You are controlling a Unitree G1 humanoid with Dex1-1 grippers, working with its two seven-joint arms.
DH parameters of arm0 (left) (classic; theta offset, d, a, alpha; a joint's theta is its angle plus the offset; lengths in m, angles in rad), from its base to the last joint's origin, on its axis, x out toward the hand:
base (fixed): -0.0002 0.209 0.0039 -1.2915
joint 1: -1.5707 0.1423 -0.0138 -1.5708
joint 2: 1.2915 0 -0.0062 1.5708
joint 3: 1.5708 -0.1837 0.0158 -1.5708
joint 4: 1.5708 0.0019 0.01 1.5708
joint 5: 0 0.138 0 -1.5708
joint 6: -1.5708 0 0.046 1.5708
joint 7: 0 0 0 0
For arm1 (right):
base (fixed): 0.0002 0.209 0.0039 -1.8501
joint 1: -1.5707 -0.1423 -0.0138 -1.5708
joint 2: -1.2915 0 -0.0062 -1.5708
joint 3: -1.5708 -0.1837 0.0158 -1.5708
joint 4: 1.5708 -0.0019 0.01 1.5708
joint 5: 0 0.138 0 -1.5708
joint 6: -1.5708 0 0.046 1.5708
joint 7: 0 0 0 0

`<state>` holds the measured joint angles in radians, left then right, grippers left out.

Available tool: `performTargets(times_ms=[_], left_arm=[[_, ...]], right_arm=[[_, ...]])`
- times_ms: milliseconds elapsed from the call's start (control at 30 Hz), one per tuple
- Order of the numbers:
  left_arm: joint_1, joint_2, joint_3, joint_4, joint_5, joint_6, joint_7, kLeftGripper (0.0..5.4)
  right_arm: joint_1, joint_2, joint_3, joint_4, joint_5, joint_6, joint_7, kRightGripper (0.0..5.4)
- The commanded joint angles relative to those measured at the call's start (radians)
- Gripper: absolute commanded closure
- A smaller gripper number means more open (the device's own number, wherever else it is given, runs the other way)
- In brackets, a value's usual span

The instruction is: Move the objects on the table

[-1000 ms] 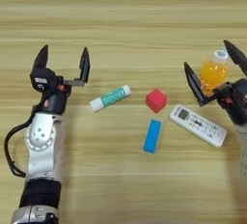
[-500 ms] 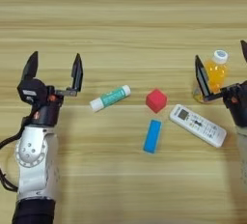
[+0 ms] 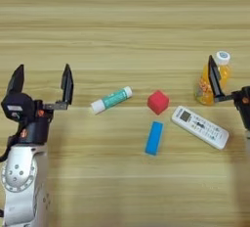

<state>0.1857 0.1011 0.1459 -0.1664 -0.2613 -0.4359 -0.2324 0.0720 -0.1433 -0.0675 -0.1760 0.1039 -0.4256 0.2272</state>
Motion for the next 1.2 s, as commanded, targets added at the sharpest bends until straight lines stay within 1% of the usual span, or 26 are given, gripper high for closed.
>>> performTargets(times_ms=[33, 100, 167, 267, 367, 467, 533, 633, 700, 767, 867, 1000, 1100, 1200], left_arm=[[0.018, 0.012, -0.002, 0.001, 0.007, 0.012, -0.013, 0.0], [0.011, 0.002, -0.005, 0.014, -0.001, 0.012, -0.014, 0.0], [-0.009, -0.013, -0.019, 0.031, -0.003, 0.011, -0.015, 0.0], [-0.06, -0.033, -0.05, 0.073, 0.009, -0.004, -0.022, 0.0], [-0.12, -0.045, -0.065, 0.117, 0.028, -0.016, -0.015, 0.0], [-0.163, -0.049, -0.068, 0.148, 0.055, -0.019, 0.0, 0.0], [-0.179, -0.044, -0.063, 0.17, 0.054, -0.025, -0.003, 0.0], [-0.205, -0.036, -0.049, 0.201, 0.039, -0.028, -0.009, 0.0], [-0.218, -0.032, -0.043, 0.201, 0.035, -0.03, -0.009, 0.0], [-0.224, -0.028, -0.039, 0.205, 0.035, -0.037, -0.016, 0.0], [-0.232, -0.021, -0.029, 0.22, 0.033, -0.045, -0.023, 0.0], [-0.247, -0.018, -0.021, 0.237, 0.031, -0.046, -0.025, 0.0], [-0.253, -0.017, -0.018, 0.25, 0.029, -0.053, -0.027, 0.0], [-0.259, -0.016, -0.014, 0.261, 0.028, -0.059, -0.03, 0.0]], right_arm=[[0.022, 0.009, 0.015, -0.018, -0.009, 0.013, -0.009, 0.03], [0.03, 0.009, 0.019, -0.022, -0.018, 0.025, -0.014, 0.03], [0.023, 0.003, 0.01, -0.018, -0.019, 0.047, -0.021, 0.03], [-0.001, -0.015, -0.017, -0.009, -0.014, 0.09, -0.034, 0.03], [-0.045, -0.03, -0.041, 0.035, -0.012, 0.13, -0.044, 0.03], [-0.094, -0.03, -0.056, 0.096, -0.002, 0.147, -0.051, 0.03], [-0.122, -0.024, -0.064, 0.129, -0.012, 0.159, -0.07, 0.03], [-0.158, -0.013, -0.067, 0.157, -0.008, 0.174, -0.084, 0.03], [-0.172, -0.016, -0.048, 0.17, -0.019, 0.166, -0.073, 0.03], [-0.182, -0.011, -0.034, 0.181, -0.013, 0.165, -0.061, 0.03], [-0.191, -0.01, -0.015, 0.182, -0.02, 0.158, -0.051, 0.03], [-0.196, -0.011, 0.003, 0.175, -0.013, 0.169, -0.033, 0.03], [-0.201, -0.008, 0.009, 0.176, -0.005, 0.199, -0.028, 0.03], [-0.217, -0.002, 0.008, 0.189, 0.01, 0.261, -0.029, 0.03]])
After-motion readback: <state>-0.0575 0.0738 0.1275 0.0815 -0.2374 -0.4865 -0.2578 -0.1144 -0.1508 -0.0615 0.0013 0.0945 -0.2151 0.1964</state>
